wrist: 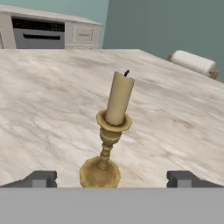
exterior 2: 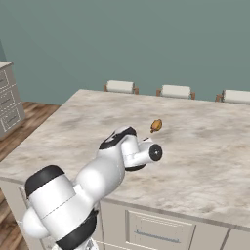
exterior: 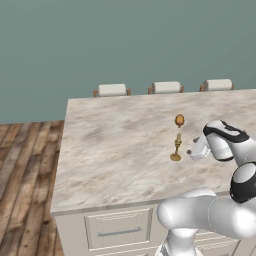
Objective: Pick the candle and candle from the dining table and place them in the open cabinet. Close the cabinet after placing the objects.
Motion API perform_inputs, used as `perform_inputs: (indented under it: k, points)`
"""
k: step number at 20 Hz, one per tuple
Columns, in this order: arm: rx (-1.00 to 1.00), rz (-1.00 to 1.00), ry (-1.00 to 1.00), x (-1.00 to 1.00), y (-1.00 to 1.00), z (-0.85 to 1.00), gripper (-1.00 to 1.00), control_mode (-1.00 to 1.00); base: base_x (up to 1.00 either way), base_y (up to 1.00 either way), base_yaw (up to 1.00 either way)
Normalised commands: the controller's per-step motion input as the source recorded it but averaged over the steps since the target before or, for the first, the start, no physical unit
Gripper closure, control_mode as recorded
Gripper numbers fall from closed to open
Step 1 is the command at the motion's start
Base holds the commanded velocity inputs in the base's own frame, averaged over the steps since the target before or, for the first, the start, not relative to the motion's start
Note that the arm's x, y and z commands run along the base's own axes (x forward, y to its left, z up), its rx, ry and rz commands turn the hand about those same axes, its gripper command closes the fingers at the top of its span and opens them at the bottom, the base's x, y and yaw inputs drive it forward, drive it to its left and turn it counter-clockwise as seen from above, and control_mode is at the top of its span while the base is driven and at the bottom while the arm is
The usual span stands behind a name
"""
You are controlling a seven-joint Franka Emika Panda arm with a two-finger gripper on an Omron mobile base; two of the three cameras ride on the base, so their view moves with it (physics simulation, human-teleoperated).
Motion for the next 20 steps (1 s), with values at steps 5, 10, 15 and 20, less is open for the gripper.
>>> perform_inputs:
  k: [5, 10, 15, 20]
  points:
    - [-0.02, -0.02, 0.0, 0.11, 0.0, -0.09, -1.0, -1.0, 0.0, 0.0, 0.0]
    - [-0.02, -0.03, 0.0, 0.07, -0.01, -0.06, -1.0, -1.0, 0.0, 0.0, 0.0]
    - [-0.01, -0.03, 0.0, 0.02, -0.03, -0.01, -1.0, -1.0, 0.0, 0.0, 0.0]
    - [0.0, -0.03, 0.0, 0.02, -0.09, 0.0, -1.0, -1.0, 0.0, 0.0, 0.0]
